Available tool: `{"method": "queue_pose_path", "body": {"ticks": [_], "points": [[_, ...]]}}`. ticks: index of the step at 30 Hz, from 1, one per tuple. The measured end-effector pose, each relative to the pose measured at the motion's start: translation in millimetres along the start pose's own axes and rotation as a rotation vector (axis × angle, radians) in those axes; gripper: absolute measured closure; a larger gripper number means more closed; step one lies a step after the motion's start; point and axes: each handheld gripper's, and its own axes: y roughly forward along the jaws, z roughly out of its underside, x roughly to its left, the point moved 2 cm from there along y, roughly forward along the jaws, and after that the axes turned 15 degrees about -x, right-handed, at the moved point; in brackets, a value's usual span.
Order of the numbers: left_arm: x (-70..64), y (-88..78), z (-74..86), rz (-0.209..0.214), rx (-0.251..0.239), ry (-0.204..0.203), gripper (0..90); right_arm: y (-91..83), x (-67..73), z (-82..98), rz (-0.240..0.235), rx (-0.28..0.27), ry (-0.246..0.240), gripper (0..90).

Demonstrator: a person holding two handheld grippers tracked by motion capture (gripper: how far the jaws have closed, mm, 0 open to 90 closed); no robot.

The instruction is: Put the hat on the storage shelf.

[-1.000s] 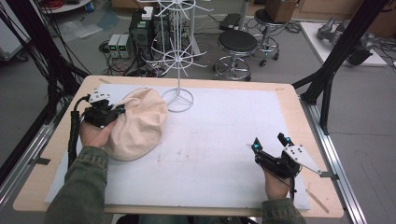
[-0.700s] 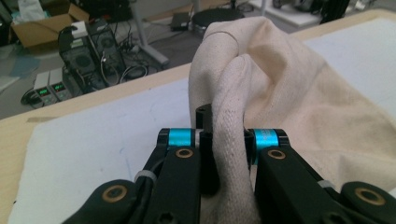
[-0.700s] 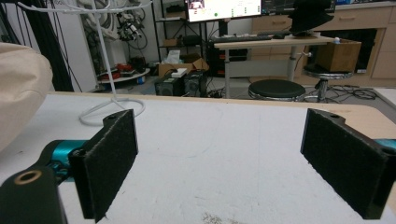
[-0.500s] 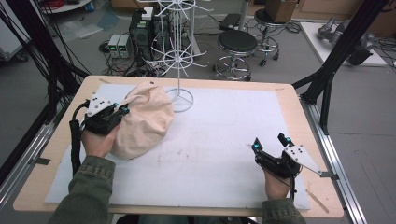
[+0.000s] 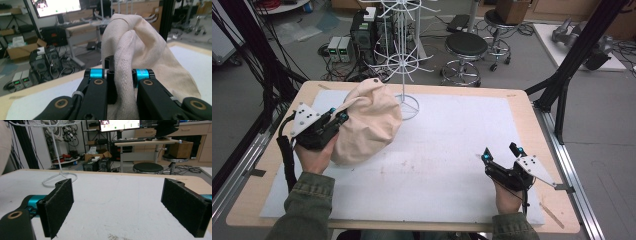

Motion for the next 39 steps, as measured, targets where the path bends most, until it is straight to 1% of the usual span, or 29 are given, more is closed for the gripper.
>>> {"method": "queue_pose_path", "body": {"ticks": [1, 2, 3, 4, 7, 10, 11, 14, 15, 16, 17, 18, 19, 20, 21, 22, 23, 24, 26, 27, 28, 29, 30, 32, 33, 34, 35, 36, 39], "points": [[0.0, 0.0, 0.0, 0.0, 0.0, 0.0, 85.1, 0.0, 0.0, 0.0, -0.001, 0.0, -0.001, 10.2], [-2.5, -2.6, -5.1, 0.01, -0.035, -0.013, 85.1, -0.1, 0.0, 0.0, 0.0, 0.0, 0.0, 10.2], [-2.5, -2.6, -5.1, 0.01, -0.035, -0.013, 85.1, -0.2, 0.0, -0.1, 0.0, 0.0, 0.0, 10.2], [-6.7, -5.1, -10.2, 0.019, -0.074, -0.017, 85.1, -0.2, -0.1, -0.1, 0.0, 0.0, -0.001, 10.2], [-14.8, -8.4, -18.6, 0.03, -0.132, 0.004, 85.2, -0.1, -0.1, 0.0, 0.001, 0.0, 0.0, 10.2], [-21.7, -9.9, -27.0, 0.04, -0.18, 0.006, 85.1, 0.0, 0.1, 0.1, 0.0, 0.0, 0.001, 10.2], [-23.5, -10.3, -29.7, 0.048, -0.19, 0.006, 85.1, 0.0, 0.1, 0.0, 0.001, 0.0, 0.001, 10.2], [-30.3, -11.8, -37.4, 0.066, -0.243, 0.008, 85.1, -0.1, -0.1, -0.3, 0.003, -0.005, 0.004, 10.2], [-30.3, -11.8, -37.4, 0.066, -0.243, 0.008, 85.1, -0.2, 0.0, -0.3, 0.005, -0.004, 0.007, 10.2], [-35.3, -12.5, -41.5, 0.082, -0.276, 0.019, 85.1, -0.1, -0.1, -0.2, 0.006, -0.005, 0.006, 10.2], [-35.3, -12.5, -41.5, 0.082, -0.276, 0.019, 85.1, -0.1, -0.2, -0.3, 0.005, -0.003, 0.006, 10.2], [-40.5, -12.4, -44.6, 0.099, -0.297, 0.007, 85.1, -0.1, -0.2, -0.3, 0.006, -0.003, 0.005, 10.2], [-40.5, -12.4, -44.6, 0.099, -0.297, 0.007, 85.1, -0.2, -0.2, -0.3, 0.006, -0.004, 0.005, 10.2], [-45.6, -12.0, -47.0, 0.112, -0.309, 0.005, 85.1, -0.4, -0.1, -0.5, 0.006, -0.005, 0.005, 10.2], [-49.8, -11.1, -48.5, 0.116, -0.32, 0.005, 85.1, -0.4, -0.3, -0.6, 0.006, -0.007, 0.003, 10.2], [-52.5, -10.0, -49.7, 0.121, -0.321, 0.008, 85.1, -0.5, -0.5, -0.7, 0.006, -0.008, 0.002, 10.2], [-52.5, -10.0, -49.7, 0.121, -0.321, 0.008, 85.1, -0.9, -0.2, -0.8, 0.008, -0.007, 0.006, 10.2], [-57.7, -7.1, -51.8, 0.13, -0.33, 0.005, 85.1, -1.2, -0.1, -1.2, 0.008, -0.01, 0.007, 10.2], [-62.4, -3.8, -53.5, 0.135, -0.335, 0.0, 85.1, -1.7, 0.1, -1.5, 0.009, -0.016, 0.009, 10.2], [-62.4, -3.8, -53.5, 0.135, -0.335, 0.0, 85.1, -1.9, 0.1, -1.6, 0.008, -0.015, 0.009, 10.2], [-66.8, -0.7, -54.7, 0.142, -0.342, -0.003, 85.1, -2.0, 0.1, -1.6, 0.008, -0.015, 0.01, 10.2], [-66.8, -0.7, -54.7, 0.142, -0.342, -0.003, 85.1, -2.0, 0.0, -1.6, 0.008, -0.015, 0.009, 10.2], [-71.0, 2.0, -55.3, 0.149, -0.351, -0.01, 85.1, -2.1, 0.1, -1.7, 0.009, -0.015, 0.011, 10.2], [-75.7, 4.0, -55.4, 0.15, -0.362, -0.016, 85.0, -2.3, 0.0, -1.9, 0.01, -0.017, 0.012, 10.2], [-75.7, 4.0, -55.4, 0.15, -0.362, -0.016, 85.1, -2.3, 0.0, -2.0, 0.009, -0.018, 0.014, 10.2], [-79.8, 5.8, -55.3, 0.151, -0.368, -0.02, 85.1, -2.4, 0.0, -2.1, 0.01, -0.019, 0.013, 10.2], [-79.8, 5.8, -55.3, 0.151, -0.368, -0.02, 85.1, -2.4, 0.0, -2.3, 0.008, -0.023, 0.014, 10.2], [-83.6, 7.6, -55.0, 0.153, -0.374, -0.019, 85.1, -2.8, -0.1, -2.5, 0.009, -0.023, 0.014, 10.2], [-87.1, 8.6, -55.0, 0.148, -0.383, -0.013, 85.1, -3.4, -0.5, -3.1, 0.011, -0.026, 0.013, 10.2]]}}
